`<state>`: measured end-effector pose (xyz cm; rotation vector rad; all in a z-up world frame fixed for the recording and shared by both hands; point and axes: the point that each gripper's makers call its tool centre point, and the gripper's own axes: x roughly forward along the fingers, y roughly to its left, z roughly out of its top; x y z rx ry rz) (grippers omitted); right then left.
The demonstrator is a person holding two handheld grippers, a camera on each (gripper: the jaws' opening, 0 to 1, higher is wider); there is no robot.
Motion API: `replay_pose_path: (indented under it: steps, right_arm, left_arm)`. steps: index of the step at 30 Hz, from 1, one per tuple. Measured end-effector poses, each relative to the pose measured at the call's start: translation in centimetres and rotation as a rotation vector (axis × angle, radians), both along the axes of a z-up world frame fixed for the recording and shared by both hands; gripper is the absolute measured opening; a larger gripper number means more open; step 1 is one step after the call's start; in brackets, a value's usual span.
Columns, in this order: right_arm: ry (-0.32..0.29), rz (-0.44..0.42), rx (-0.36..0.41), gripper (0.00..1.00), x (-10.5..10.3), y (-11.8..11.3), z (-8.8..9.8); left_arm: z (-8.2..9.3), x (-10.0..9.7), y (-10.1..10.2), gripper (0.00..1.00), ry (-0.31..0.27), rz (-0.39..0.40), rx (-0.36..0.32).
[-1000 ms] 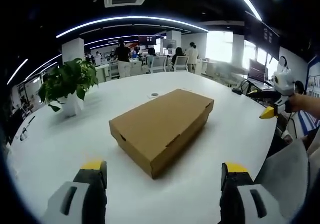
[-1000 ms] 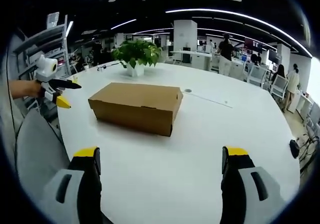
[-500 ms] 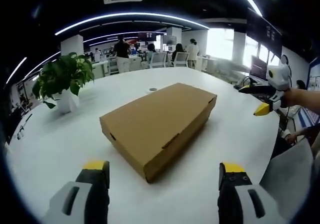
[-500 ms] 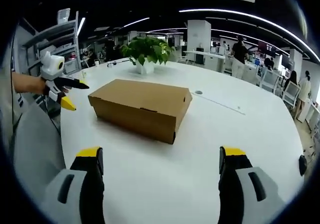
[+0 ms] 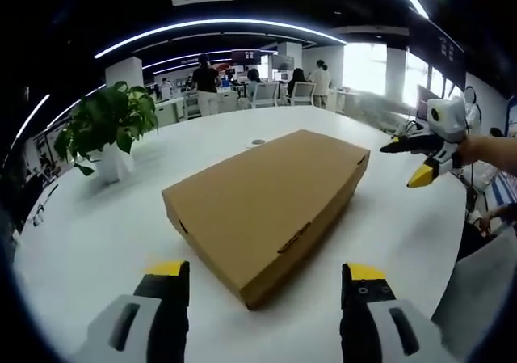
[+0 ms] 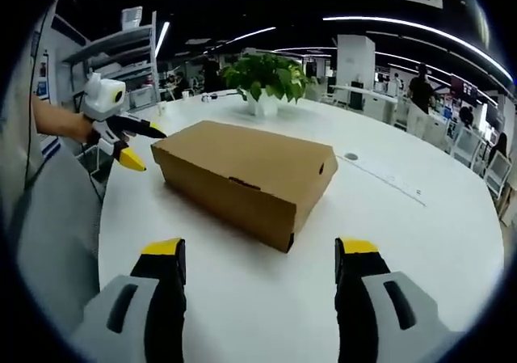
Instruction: Operate the shoe box by opening the lid, removing the specified soft item, and placing it in the target area until the item is outside and the box remains undamaged.
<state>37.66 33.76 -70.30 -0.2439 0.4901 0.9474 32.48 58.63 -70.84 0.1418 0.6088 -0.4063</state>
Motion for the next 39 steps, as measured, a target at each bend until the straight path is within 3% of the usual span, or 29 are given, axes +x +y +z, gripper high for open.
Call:
replay_pose_path:
  steps: [8, 20, 27, 39]
  right_arm:
    - [-0.015, 0.119, -0.023, 0.65, 1.7, 1.0, -0.6]
    - [-0.015, 0.23, -0.031, 0.53, 3.7, 2.7, -1.2]
    - [-0.008, 0.226, -0.011, 0.46, 4.4, 4.0, -1.1]
    - [-0.005, 0.183, -0.02, 0.45, 5.2, 4.1, -1.5]
  left_arm:
    - [-0.9, 0.6, -0.2, 0.72, 0.013, -0.018, 0.016]
    - [-0.7, 1.3, 0.6, 0.64, 0.002, -0.004, 0.039]
    - [-0.6, 1.9, 0.6, 0.6, 0.003, 0.025, 0.027]
    - [-0.9, 2.4, 0.7, 0.58, 0.008, 0.053, 0.04]
